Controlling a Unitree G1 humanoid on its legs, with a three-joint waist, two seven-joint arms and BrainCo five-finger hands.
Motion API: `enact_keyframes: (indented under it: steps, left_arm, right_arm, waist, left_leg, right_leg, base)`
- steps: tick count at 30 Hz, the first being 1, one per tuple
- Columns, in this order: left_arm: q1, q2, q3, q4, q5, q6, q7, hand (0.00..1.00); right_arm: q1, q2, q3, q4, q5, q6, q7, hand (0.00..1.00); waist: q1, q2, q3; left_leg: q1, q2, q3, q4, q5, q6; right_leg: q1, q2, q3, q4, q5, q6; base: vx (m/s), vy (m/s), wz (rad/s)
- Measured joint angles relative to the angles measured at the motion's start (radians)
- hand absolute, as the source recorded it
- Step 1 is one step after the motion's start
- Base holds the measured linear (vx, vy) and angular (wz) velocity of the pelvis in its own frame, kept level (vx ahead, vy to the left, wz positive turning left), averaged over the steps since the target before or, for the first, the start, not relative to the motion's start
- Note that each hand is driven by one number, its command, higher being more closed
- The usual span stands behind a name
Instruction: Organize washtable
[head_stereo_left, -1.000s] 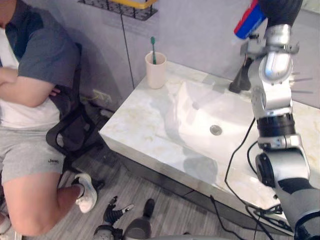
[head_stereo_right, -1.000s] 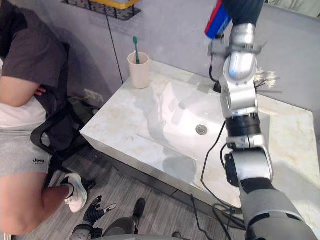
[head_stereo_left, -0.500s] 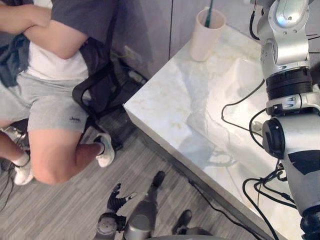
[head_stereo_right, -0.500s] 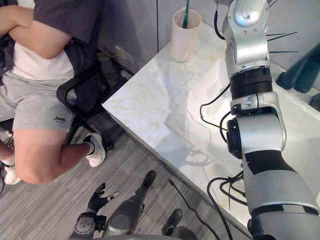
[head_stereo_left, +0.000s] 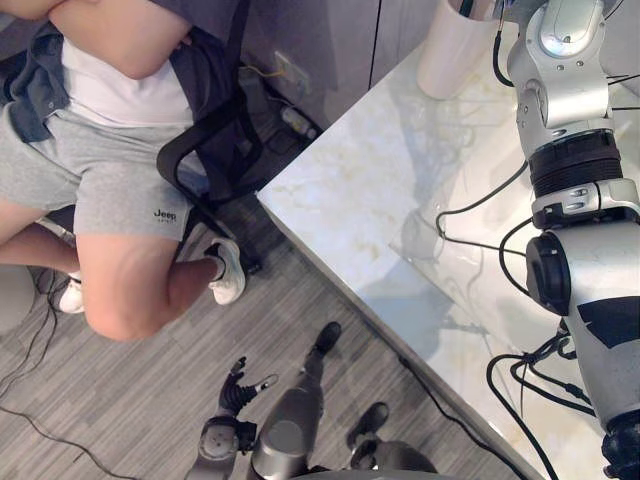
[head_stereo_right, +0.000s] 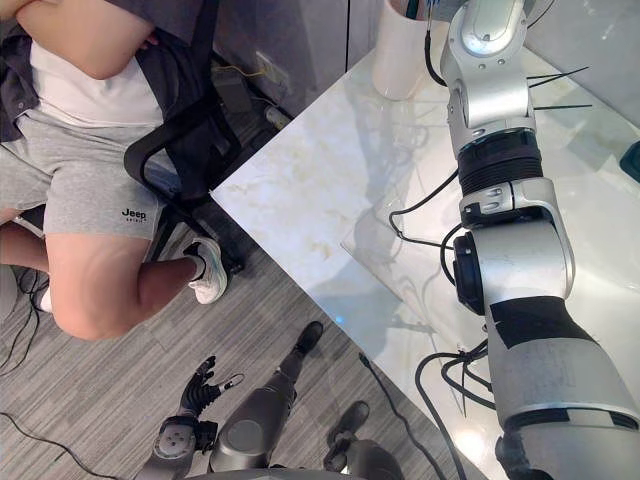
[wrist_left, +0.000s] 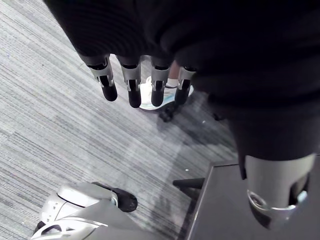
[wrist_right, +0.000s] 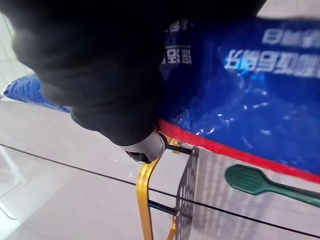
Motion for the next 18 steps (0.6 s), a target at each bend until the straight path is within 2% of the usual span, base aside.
enact_keyframes:
  steps: [18]
  left_arm:
    - [0.0, 0.004, -0.007, 0.003, -0.007, 0.0, 0.001, 0.0]
  right_arm:
    - [0.1, 0.017, -0.004, -0.019, 0.0, 0.001, -0.002, 0.0]
  waist:
    - [-0.003, 0.001, 0.0]
  left_leg:
    - [0.031, 0.007, 0.011, 0.0, 0.0, 0.0]
  right_leg:
    - [0.019, -0.001, 0.013, 0.014, -0.002, -0.001]
  base:
    - [-0.01, 0.005, -0.02]
